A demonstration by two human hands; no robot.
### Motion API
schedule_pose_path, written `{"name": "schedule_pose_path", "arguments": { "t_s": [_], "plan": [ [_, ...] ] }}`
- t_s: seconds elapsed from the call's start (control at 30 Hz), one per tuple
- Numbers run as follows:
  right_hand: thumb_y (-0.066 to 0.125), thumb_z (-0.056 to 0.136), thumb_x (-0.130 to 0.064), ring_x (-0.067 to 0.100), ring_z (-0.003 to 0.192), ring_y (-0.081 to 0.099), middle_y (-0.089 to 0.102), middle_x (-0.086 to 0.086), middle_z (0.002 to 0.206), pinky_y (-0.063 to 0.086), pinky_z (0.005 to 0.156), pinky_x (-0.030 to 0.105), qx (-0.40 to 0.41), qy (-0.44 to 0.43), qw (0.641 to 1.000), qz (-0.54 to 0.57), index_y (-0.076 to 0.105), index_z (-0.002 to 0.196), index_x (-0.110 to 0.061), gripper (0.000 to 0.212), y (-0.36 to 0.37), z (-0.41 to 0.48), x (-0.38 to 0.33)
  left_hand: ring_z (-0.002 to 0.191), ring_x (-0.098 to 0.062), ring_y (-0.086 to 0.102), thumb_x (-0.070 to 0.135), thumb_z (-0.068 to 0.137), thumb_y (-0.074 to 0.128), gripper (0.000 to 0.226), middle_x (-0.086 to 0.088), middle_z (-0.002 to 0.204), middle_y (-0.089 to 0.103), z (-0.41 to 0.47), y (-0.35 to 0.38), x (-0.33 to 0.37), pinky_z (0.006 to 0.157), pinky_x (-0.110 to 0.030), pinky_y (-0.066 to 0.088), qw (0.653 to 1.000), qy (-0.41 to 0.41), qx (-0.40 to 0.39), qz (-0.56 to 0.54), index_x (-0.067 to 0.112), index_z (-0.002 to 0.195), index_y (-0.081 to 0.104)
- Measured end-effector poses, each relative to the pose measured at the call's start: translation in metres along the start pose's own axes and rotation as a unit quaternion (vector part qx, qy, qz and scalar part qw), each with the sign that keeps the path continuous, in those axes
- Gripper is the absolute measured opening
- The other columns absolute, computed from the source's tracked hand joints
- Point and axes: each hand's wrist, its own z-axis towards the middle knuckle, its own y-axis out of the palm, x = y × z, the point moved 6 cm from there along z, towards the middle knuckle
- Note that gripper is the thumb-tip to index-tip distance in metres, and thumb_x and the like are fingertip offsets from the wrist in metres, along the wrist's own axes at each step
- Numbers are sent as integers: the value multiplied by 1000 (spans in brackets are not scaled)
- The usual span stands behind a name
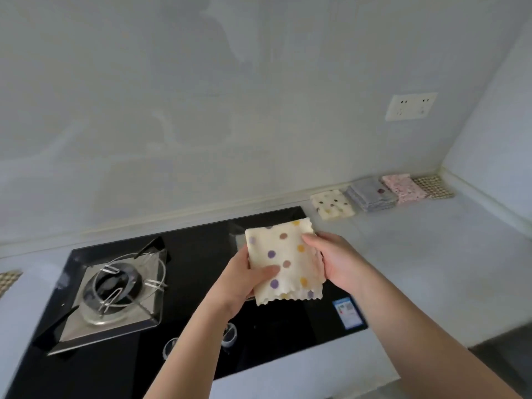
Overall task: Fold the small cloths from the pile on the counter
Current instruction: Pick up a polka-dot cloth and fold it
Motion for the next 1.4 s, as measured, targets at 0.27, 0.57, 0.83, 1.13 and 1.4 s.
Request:
{"name": "schedule_pose_path", "arguments": {
  "t_s": [0.27, 0.57, 0.83, 1.13, 1.4],
  "plan": [
    [65, 92, -17, 34, 89, 67, 68, 19, 99, 58, 83, 47, 35, 26, 998, -43, 69, 105, -6, 17, -140, 47, -27, 89, -20, 72, 7, 80, 75, 44, -2, 105, 71, 121, 90, 22, 80, -44, 59, 997, -2, 62, 53, 18, 117, 54],
    [69, 80, -34, 29, 70, 64, 66, 9, 74, 59, 70, 45, 128, 81, 981, -121, 69, 86, -11, 24, -241, 135, -12, 93, -24, 67, 26, 101, 44, 18, -5, 105, 67, 229, 160, -37, 82, -47, 57, 983, -106, 144, 29, 17, 109, 57],
    [59, 92, -21, 11, 58, 51, 55, -2, 69, 36, 49, 22, 91, 63, 970, -218, 56, 78, -16, 15, -277, 252, -15, 77, -20, 61, 28, 99, 43, 27, -11, 95, 65, 337, 163, -55, 57, -29, 48, 936, -115, 302, 138, 7, 102, 59],
    [47, 97, -13, 8, 54, 45, 54, 3, 82, 26, 27, 10, 89, 17, 940, -328, 54, 95, -9, 9, -267, 343, -32, 74, -18, 52, 39, 103, 31, 39, -6, 89, 58, 416, 135, -55, 62, -30, 38, 891, -140, 356, 246, 9, 98, 54],
    [47, 98, -13, 8, 69, 56, 60, 8, 120, 44, 46, 10, 96, -16, 919, -383, 46, 130, -11, 32, -265, 365, -21, 71, -19, 56, 43, 102, 27, 36, -6, 95, 60, 436, 135, -60, 56, -33, 44, 858, -143, 376, 318, 13, 108, 46]
  ]
}}
